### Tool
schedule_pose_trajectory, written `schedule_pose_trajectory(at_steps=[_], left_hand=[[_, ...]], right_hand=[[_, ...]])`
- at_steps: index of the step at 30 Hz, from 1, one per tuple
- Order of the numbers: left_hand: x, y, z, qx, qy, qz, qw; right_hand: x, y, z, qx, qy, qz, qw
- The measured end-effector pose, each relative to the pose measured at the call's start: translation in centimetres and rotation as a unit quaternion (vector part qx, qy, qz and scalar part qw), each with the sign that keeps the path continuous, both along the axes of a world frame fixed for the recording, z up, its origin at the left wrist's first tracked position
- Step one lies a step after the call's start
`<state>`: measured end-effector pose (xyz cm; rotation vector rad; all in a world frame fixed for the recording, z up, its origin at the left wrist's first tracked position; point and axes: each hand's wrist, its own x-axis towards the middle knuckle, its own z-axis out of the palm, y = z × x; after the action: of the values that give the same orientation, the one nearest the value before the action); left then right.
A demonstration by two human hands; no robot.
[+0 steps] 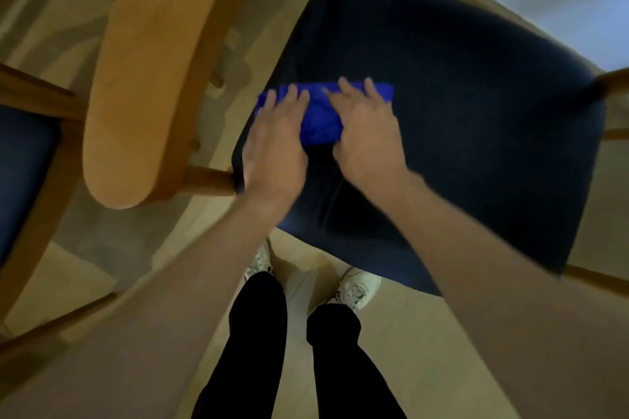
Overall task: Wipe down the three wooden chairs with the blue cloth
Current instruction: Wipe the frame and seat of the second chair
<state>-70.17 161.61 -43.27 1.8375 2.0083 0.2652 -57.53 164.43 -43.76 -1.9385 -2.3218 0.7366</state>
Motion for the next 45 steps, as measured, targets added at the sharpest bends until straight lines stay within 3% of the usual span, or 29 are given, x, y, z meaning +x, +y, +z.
schedule_pose_trajectory(at_steps=[4, 8, 11, 15, 17, 19, 21, 25, 29, 33, 37, 39, 42, 43, 45], left_hand=[[0.5, -9.9, 0.1, -0.064, -0.014, 0.052, 0.997], [-0.6, -14.5, 2.2, -0.162, -0.040, -0.012, 0.986], [-1.3, -11.0, 3.2, -0.127, -0.031, -0.045, 0.990], [-2.4, -1.5, 3.6, -0.011, -0.060, 0.052, 0.997], [-2.8, 2.3, 2.8, 0.038, -0.068, 0.096, 0.992], [-2.5, 3.8, 1.0, 0.020, -0.046, 0.127, 0.991], [-2.0, 2.8, -0.8, 0.004, -0.029, 0.155, 0.987], [-1.8, -5.2, -1.5, -0.012, 0.007, 0.134, 0.991], [-0.7, -12.6, 1.0, -0.092, -0.021, 0.055, 0.994], [-1.7, -9.2, 1.6, -0.037, -0.016, 0.024, 0.999], [-3.0, -0.3, 2.2, 0.022, -0.031, 0.090, 0.995], [-3.4, 2.5, 1.5, -0.008, -0.038, 0.120, 0.992], [-3.2, 1.5, -1.4, -0.040, -0.003, 0.158, 0.987], [-3.0, -0.3, -2.1, -0.040, 0.024, 0.147, 0.988], [-2.2, -4.8, -2.7, -0.022, -0.004, 0.145, 0.989]], right_hand=[[0.5, -9.6, 0.3, 0.016, 0.012, 0.039, 0.999], [2.0, -13.0, 1.9, -0.042, -0.011, 0.127, 0.991], [2.4, -8.9, 3.6, -0.087, 0.007, 0.148, 0.985], [-0.2, 2.1, 3.8, 0.023, 0.046, 0.119, 0.992], [-2.2, 7.6, 2.7, 0.057, 0.028, 0.145, 0.987], [-4.1, 10.5, 1.9, 0.029, -0.043, 0.179, 0.983], [-5.6, 9.7, 1.5, 0.033, -0.112, 0.217, 0.969], [-3.6, 0.9, 1.2, 0.076, -0.020, 0.220, 0.972], [-0.4, -4.4, 2.4, -0.045, 0.004, 0.265, 0.963], [-0.5, 0.4, 3.9, -0.083, 0.022, 0.324, 0.942], [-3.1, 7.8, 3.2, 0.053, 0.024, 0.242, 0.968], [-5.3, 9.4, 1.9, 0.041, -0.021, 0.198, 0.979], [-7.7, 7.9, 0.5, 0.009, -0.079, 0.211, 0.974], [-7.6, 6.4, 0.4, 0.008, -0.067, 0.224, 0.972], [-5.9, 2.8, 1.1, 0.017, -0.022, 0.241, 0.970]])
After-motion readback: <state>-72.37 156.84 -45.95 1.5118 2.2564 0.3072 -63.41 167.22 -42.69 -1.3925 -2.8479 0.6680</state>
